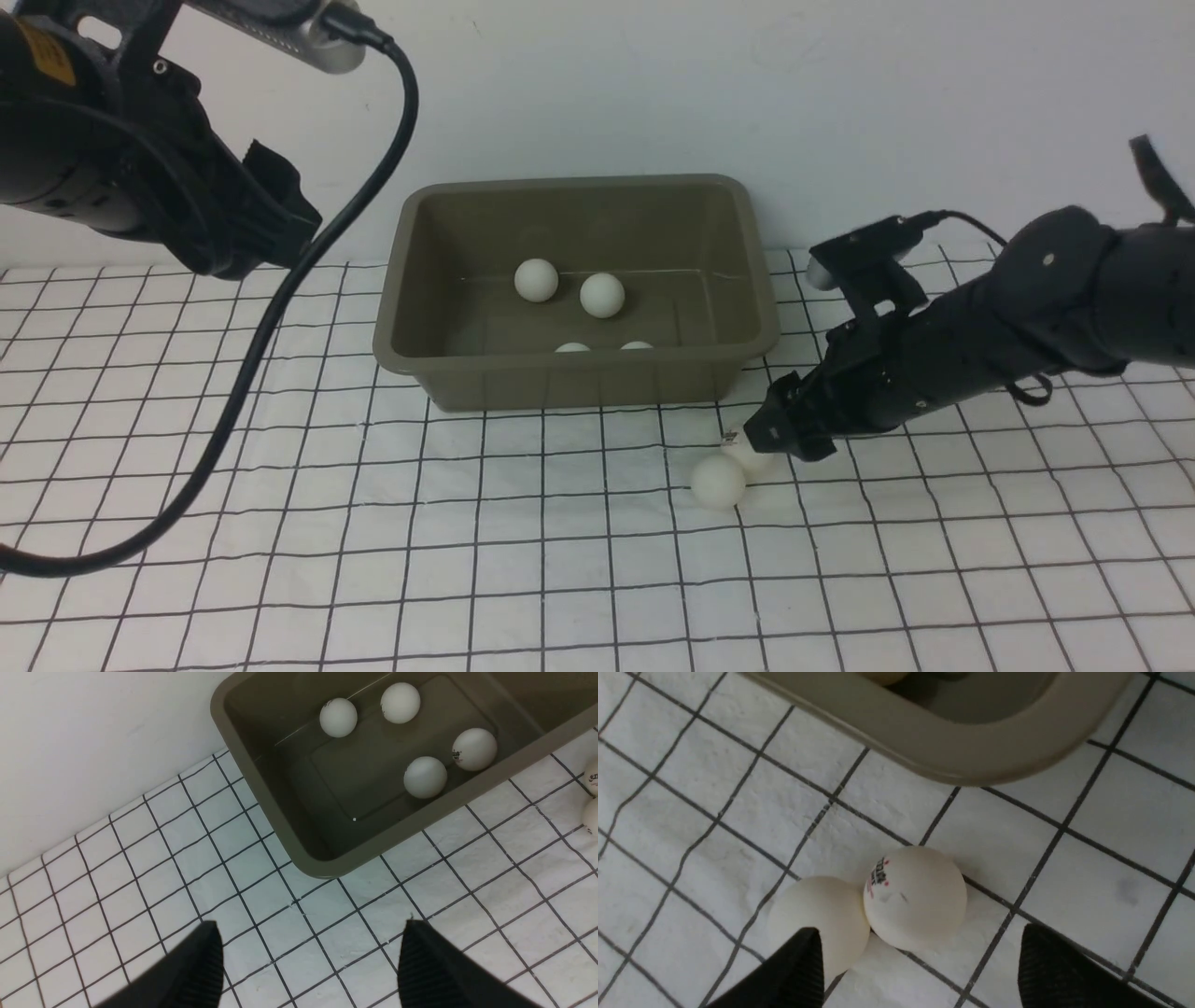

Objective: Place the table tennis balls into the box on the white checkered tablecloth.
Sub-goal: 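Reach for and grasp a ping pong ball on the table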

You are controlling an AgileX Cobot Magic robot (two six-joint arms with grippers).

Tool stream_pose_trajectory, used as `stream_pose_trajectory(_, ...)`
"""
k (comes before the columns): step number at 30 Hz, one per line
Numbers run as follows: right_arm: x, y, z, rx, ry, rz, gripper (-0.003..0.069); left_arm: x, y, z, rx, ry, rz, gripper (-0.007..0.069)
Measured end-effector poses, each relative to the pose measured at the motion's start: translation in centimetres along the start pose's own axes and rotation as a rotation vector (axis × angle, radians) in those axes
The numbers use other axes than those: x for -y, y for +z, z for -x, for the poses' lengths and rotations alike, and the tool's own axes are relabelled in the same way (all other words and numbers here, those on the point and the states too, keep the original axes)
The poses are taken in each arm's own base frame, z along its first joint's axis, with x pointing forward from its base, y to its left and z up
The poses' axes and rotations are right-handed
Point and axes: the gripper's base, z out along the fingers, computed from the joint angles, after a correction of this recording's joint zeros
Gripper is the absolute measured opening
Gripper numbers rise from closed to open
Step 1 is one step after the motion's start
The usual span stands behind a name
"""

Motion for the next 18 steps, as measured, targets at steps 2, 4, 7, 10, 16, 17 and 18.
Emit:
stream_pose_trajectory(2,0.2,0.7,-0.2,-0.002,0.02,0.002,0.0504,0.0,0.0,0.0,0.0,0.0,0.0,0.045)
stream_pose_trajectory(4,0.3,1.4,-0.4,-0.003,0.038,0.009,0.0504,0.0,0.0,0.0,0.001,0.0,0.0,0.045)
stream_pose_trajectory(7,0.2,1.9,-0.4,0.007,0.04,0.016,0.0504,0.0,0.0,0.0,0.002,0.0,0.0,0.045)
stream_pose_trajectory(10,0.2,2.4,-0.4,0.022,0.053,0.03,0.0504,0.0,0.0,0.0,0.003,0.0,0.001,0.045)
stream_pose_trajectory(16,0.6,3.6,-0.3,0.043,0.104,0.028,0.0504,0.0,0.0,0.0,0.003,0.0,0.001,0.045)
stream_pose_trajectory(17,0.7,3.8,-0.4,0.043,0.111,0.022,0.0504,0.0,0.0,0.0,0.003,0.0,0.001,0.045)
stream_pose_trajectory(18,0.8,4.2,-0.6,0.038,0.114,0.018,0.0504,0.0,0.0,0.0,0.003,0.0,0.001,0.045)
